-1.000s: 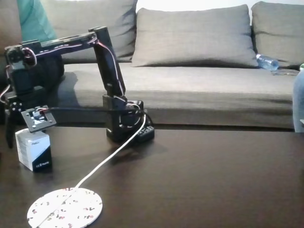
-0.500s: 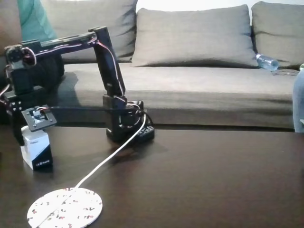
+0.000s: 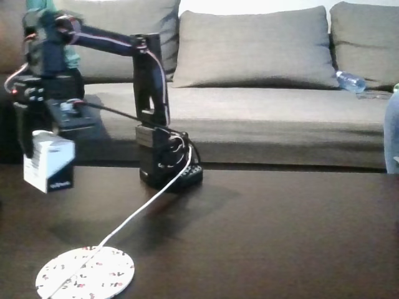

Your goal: Grasp a servo box and put it on the zirlivani.

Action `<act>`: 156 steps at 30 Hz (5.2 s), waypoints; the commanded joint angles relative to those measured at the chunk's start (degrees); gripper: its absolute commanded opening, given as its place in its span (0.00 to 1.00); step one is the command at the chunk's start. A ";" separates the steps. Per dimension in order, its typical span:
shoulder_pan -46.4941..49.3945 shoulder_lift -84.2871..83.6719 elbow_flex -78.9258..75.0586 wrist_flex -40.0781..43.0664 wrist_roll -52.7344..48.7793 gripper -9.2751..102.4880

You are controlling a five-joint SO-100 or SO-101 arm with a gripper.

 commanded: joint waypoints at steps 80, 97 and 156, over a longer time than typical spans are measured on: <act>-22.32 -25.75 -18.81 -11.16 2.81 0.19; -21.80 -25.75 -18.81 -11.34 2.90 0.27; -21.45 -25.66 -18.81 -10.55 0.09 0.40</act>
